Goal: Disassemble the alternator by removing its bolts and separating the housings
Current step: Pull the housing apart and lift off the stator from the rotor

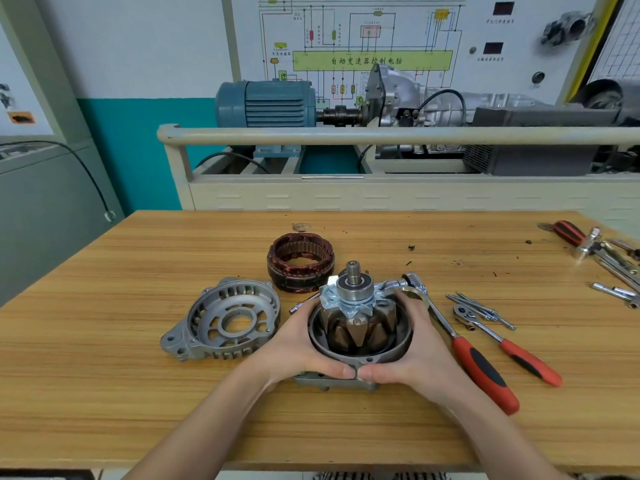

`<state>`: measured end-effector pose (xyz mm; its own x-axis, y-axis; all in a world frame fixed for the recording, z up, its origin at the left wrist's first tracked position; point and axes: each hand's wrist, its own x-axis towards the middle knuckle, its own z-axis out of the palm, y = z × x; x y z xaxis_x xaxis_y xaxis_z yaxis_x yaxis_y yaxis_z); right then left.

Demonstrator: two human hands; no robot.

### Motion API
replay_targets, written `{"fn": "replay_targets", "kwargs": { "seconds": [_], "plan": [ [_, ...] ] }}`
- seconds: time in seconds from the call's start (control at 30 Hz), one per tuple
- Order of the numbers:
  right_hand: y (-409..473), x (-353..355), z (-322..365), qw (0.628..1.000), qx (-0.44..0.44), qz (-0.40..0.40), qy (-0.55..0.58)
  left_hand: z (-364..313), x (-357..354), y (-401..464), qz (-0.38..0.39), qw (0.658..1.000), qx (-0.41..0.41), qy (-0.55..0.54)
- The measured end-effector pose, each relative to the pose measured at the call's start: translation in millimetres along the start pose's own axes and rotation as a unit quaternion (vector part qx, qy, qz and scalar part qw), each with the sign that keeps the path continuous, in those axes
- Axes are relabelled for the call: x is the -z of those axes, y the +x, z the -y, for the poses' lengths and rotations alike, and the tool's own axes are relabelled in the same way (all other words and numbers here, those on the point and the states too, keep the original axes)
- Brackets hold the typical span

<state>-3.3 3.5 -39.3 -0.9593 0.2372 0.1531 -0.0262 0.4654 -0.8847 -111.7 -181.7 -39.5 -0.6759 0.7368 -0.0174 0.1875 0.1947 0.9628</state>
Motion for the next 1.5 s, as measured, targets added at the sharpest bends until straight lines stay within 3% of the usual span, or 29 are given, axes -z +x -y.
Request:
{"fn": "replay_targets", "kwargs": {
  "seconds": [0.53,1.5],
  "plan": [
    [3,1,-6,1.000,-0.001,-0.014,0.011,-8,0,3,0.006,0.999,0.031,-0.006],
    [1,-1,-4,0.999,0.007,-0.024,0.024,-9,-5,0,0.004,1.000,0.013,-0.010]
  ]
}}
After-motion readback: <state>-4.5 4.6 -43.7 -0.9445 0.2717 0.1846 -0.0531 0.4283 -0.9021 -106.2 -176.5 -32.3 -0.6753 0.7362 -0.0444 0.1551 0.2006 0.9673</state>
